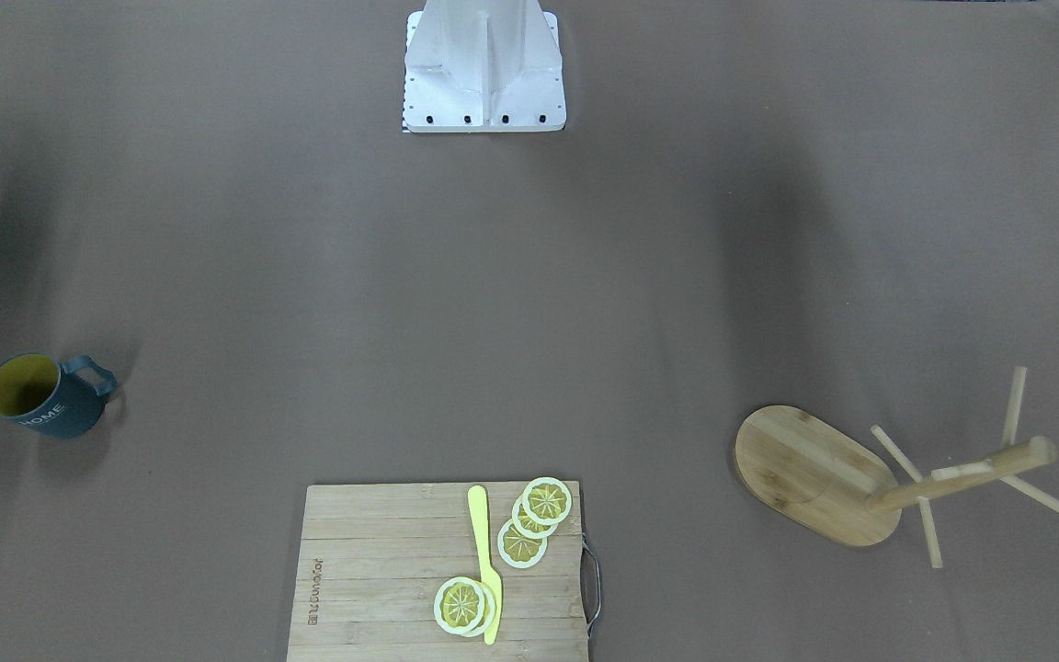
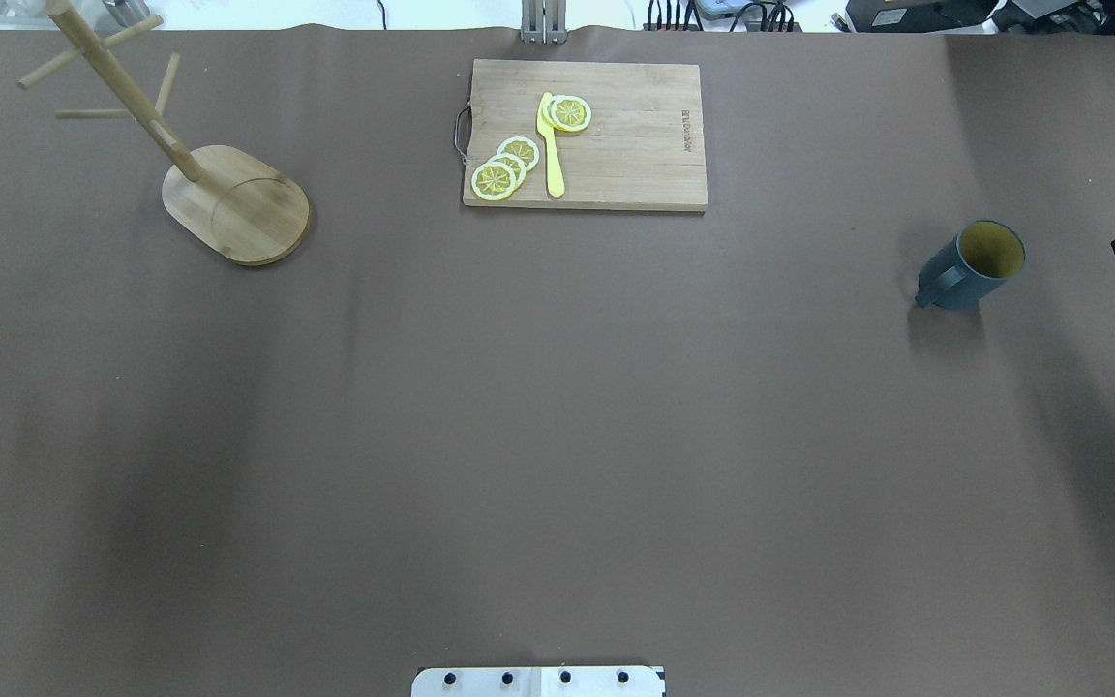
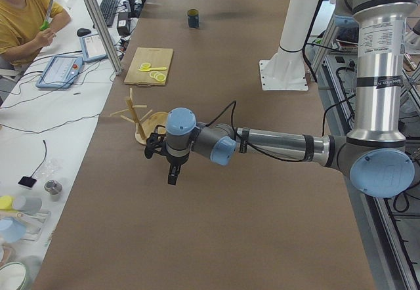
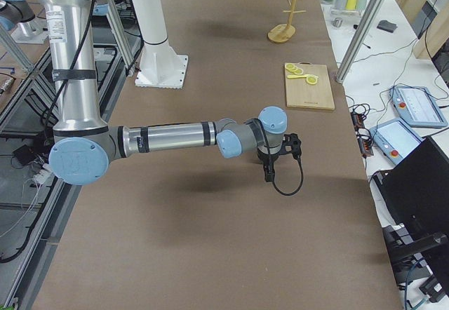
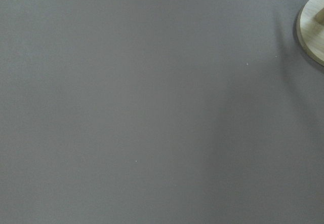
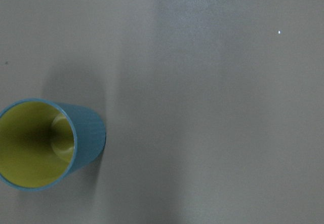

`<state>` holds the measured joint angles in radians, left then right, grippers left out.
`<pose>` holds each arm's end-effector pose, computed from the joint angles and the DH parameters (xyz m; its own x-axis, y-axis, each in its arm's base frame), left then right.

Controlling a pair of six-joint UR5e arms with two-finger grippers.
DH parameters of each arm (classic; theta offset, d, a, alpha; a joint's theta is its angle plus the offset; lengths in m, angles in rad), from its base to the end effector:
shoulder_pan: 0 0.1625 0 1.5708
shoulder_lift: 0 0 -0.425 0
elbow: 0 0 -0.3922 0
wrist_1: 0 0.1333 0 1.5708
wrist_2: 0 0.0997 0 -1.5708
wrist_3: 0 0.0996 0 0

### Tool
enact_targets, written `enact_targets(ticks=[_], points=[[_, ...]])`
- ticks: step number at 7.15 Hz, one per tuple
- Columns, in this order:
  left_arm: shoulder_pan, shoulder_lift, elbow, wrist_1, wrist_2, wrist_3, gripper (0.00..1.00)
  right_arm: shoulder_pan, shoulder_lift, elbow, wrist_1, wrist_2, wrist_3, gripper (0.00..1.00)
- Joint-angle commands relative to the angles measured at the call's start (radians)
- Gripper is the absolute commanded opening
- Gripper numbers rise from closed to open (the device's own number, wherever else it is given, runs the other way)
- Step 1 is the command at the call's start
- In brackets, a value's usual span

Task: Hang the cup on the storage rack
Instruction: 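Move the right gripper toward the blue mug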

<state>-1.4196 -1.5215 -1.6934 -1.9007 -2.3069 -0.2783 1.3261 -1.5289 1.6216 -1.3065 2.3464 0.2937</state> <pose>0.0083 -0.4953 0.5870 0.7044 0.1079 -0.7016 0.0572 0.9765 0.2076 -0.0659 -0.5263 0.5826 0.6720 -0.1296 0.7291 0.0339 0.9889 0.1446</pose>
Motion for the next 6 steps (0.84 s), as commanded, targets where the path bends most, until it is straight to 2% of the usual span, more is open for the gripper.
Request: enact_targets(ticks=[1,6], points=[[0.011,0.012,0.000,-0.038,0.001,-0.001,0.98,0.001,-0.023,0.003,0.003,0.004,-0.016,1.00],[0.018,0.018,0.004,-0.040,0.000,-0.002,0.98,-0.014,-0.013,0.006,0.006,-0.006,0.076,1.00]])
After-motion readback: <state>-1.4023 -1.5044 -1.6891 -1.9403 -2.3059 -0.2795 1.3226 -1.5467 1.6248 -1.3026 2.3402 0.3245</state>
